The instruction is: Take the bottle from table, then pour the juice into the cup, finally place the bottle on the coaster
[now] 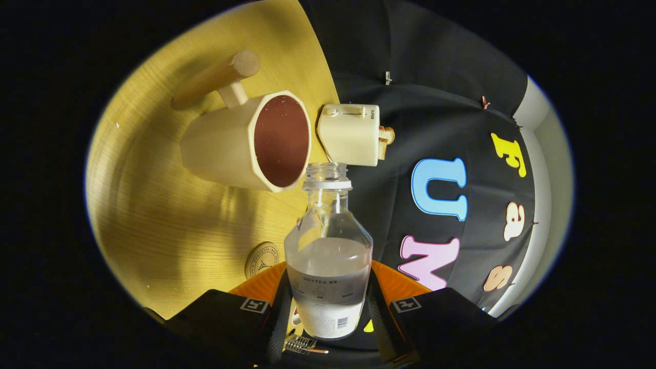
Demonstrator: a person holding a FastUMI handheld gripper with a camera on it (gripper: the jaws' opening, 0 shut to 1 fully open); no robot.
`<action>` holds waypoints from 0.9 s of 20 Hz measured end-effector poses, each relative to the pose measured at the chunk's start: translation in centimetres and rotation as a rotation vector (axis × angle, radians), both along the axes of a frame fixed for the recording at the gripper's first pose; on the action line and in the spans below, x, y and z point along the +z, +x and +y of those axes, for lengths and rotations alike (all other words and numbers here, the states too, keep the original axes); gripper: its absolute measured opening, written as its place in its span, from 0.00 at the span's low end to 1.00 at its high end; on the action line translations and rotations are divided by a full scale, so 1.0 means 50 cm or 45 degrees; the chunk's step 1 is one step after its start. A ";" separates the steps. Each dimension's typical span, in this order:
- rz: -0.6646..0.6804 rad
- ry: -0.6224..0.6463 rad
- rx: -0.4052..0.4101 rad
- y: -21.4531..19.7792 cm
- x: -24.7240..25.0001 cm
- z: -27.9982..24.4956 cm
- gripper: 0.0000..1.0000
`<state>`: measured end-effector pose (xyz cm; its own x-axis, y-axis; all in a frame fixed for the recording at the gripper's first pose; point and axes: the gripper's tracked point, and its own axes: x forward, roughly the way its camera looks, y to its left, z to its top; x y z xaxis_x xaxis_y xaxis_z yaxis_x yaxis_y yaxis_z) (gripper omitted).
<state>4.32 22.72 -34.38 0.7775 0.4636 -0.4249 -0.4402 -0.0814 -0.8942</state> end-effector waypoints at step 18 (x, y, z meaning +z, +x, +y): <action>-0.096 -0.125 0.099 0.017 0.013 0.005 0.71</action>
<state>5.18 22.96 -33.71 0.7723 0.4829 -0.4128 -0.3609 -0.2013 -0.9106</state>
